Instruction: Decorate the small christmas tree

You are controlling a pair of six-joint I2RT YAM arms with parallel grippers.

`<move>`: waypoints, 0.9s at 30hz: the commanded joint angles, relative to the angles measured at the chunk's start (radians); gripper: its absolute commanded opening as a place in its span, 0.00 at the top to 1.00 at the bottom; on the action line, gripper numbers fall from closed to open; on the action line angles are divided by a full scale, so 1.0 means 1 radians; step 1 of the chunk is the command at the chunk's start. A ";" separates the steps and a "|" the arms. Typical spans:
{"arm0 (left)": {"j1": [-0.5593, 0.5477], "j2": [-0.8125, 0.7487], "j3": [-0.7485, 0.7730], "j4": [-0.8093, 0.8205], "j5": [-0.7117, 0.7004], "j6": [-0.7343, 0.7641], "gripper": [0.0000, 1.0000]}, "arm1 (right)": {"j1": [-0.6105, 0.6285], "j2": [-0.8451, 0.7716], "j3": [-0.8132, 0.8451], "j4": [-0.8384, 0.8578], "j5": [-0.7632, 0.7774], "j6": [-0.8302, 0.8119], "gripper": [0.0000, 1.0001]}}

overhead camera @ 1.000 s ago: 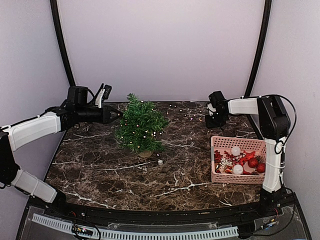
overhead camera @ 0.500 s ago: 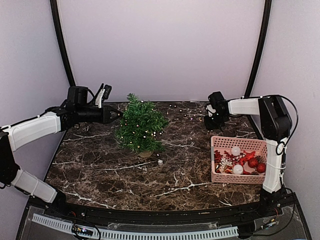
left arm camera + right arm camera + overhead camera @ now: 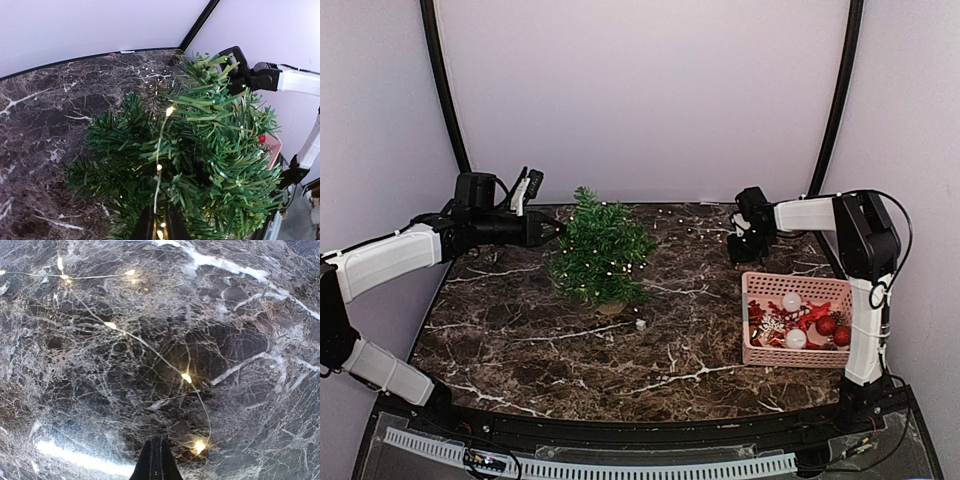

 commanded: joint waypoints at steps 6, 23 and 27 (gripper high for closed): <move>-0.004 -0.085 0.071 -0.077 -0.133 0.045 0.50 | 0.004 -0.008 0.285 -0.058 0.075 0.031 1.00; 0.061 0.128 0.519 -0.150 0.047 0.118 0.13 | 0.125 0.024 0.629 0.338 -0.330 0.351 1.00; 0.061 0.270 0.654 -0.167 0.117 0.125 0.13 | 0.166 0.005 0.594 0.443 -0.393 0.416 1.00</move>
